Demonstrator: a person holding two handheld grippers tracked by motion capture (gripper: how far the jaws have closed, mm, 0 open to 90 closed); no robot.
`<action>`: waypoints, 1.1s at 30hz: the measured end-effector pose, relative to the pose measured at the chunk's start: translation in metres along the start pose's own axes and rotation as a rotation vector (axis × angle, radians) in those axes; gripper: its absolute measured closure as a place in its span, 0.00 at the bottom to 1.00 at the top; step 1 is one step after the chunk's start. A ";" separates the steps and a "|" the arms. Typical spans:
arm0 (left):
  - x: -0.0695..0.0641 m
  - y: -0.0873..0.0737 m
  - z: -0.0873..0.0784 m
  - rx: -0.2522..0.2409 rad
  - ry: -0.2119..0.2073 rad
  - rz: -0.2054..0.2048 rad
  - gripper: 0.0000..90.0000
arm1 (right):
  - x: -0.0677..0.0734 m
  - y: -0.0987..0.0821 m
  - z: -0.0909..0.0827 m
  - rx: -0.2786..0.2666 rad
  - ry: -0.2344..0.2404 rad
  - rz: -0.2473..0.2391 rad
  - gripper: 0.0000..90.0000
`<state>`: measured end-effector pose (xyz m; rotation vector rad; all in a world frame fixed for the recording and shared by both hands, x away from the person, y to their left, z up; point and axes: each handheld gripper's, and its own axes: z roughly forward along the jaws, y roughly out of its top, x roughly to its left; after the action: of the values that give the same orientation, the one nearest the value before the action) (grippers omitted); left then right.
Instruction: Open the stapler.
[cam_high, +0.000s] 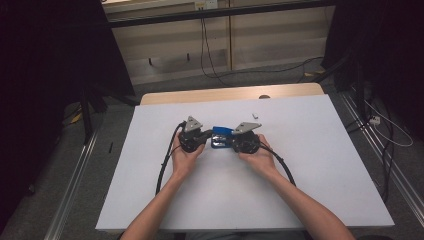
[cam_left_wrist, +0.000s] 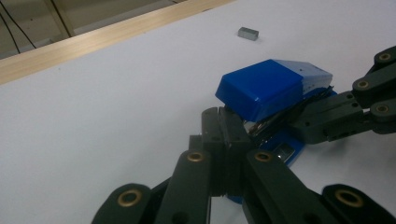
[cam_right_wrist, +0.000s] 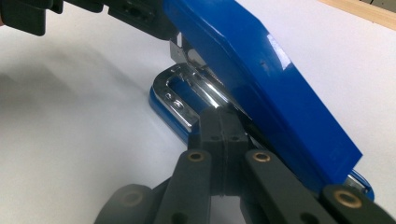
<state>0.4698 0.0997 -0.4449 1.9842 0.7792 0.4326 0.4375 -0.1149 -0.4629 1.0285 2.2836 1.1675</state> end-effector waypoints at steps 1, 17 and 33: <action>0.000 0.000 0.000 -0.004 0.000 -0.002 1.00 | 0.000 0.000 0.000 -0.001 0.002 0.001 1.00; -0.001 0.005 -0.001 -0.045 -0.001 -0.024 1.00 | 0.000 0.001 0.000 0.003 -0.011 -0.021 1.00; -0.001 0.006 -0.001 -0.056 -0.001 -0.024 1.00 | 0.015 0.009 0.001 -0.082 -0.003 -0.038 1.00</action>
<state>0.4707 0.0976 -0.4398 1.9214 0.7814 0.4348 0.4324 -0.0995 -0.4560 0.9520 2.2228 1.2328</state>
